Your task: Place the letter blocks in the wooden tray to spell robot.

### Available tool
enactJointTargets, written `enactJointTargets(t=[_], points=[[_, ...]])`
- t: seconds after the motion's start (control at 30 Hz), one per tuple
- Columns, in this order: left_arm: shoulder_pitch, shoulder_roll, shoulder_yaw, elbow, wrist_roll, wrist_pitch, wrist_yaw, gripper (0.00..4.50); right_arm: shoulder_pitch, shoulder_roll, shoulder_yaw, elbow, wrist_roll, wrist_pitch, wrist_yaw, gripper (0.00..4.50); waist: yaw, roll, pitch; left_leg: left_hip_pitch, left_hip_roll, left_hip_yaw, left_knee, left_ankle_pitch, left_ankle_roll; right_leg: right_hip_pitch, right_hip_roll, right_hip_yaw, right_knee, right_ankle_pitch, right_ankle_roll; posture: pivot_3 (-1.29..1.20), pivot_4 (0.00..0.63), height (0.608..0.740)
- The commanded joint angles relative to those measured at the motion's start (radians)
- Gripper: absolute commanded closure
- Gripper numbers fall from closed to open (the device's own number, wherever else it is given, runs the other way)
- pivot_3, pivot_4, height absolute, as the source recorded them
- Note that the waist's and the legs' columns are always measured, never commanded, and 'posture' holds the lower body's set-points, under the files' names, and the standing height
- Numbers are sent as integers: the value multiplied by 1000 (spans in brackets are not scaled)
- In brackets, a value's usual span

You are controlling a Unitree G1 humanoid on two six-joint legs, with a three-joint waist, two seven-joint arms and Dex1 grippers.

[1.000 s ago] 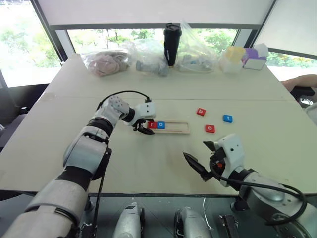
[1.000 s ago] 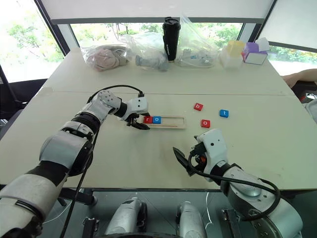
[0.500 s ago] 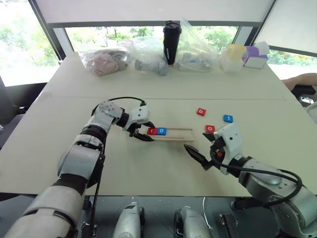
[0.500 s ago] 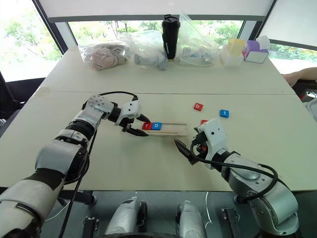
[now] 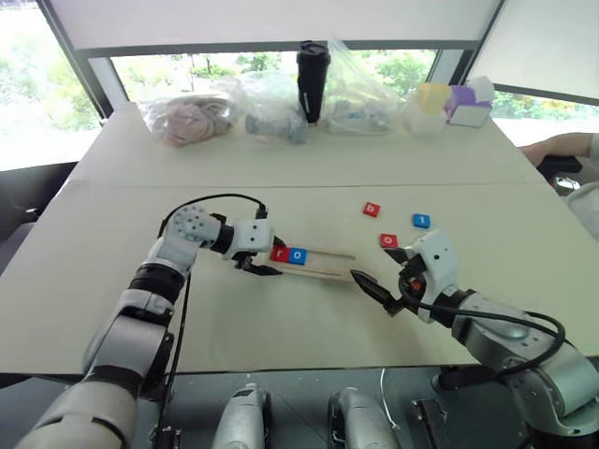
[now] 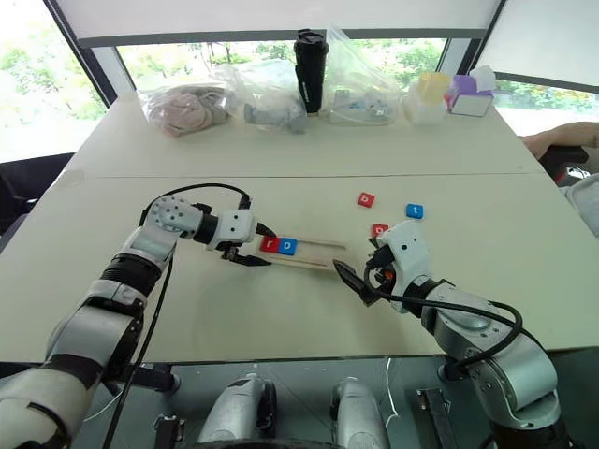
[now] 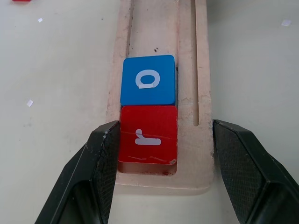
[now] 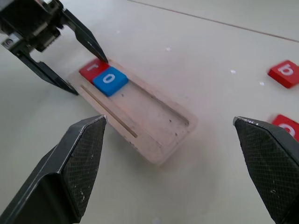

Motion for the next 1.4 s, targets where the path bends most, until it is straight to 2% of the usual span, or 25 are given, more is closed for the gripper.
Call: enactJointTargets(t=[0.03,0.33,0.57,0.73,0.8,0.87,0.9,1.1,1.4], points=[[80,62,-39,-128,2,123,-49,1981,-1,16,4,-2,-16,-39,10,0,-9,0,0,0,0,0,0,0,0,0,0,0,0,0,0,0,150,740],[158,122,-40,-435,-88,407,-75,1981,-11,58,44,47,-61,-86,24,0,-13,1,1,-1,0,0,-2,0,0,-2,1,1,0,0,0,0,150,740],[182,123,-64,-525,-88,508,-22,1981,-12,61,47,59,-76,-95,39,0,-10,1,1,-1,-1,0,-2,0,0,-2,-1,1,-1,0,0,0,150,740],[191,129,-79,-524,-85,510,6,1981,-14,57,43,64,-81,-92,49,0,-5,1,1,-1,-1,0,-2,0,0,-2,-1,1,-1,0,0,0,150,740],[194,133,-82,-525,-89,508,7,929,-14,56,42,64,-82,-91,51,0,0,1,1,-1,-1,0,-2,0,0,-2,-1,1,-1,0,0,0,150,740],[199,139,-85,-530,-97,509,1,189,-12,54,39,65,-83,-91,54,0,5,1,1,-1,-1,0,-2,0,0,-2,-1,1,-1,0,0,0,150,740],[201,141,-85,-533,-103,515,-3,87,-13,52,37,65,-83,-91,55,0,7,1,1,-1,-1,0,-2,0,0,-2,-1,1,-1,0,0,0,150,740],[194,134,-59,-487,-117,491,59,87,-17,49,32,71,-86,-89,66,0,9,1,1,-1,-1,0,-2,0,0,-2,-1,1,-1,0,0,0,150,740],[206,214,51,-631,-340,610,-43,87,-38,42,19,94,-76,-94,96,0,8,1,2,-2,-1,1,-2,0,0,-3,-1,1,-1,0,0,0,150,740]])
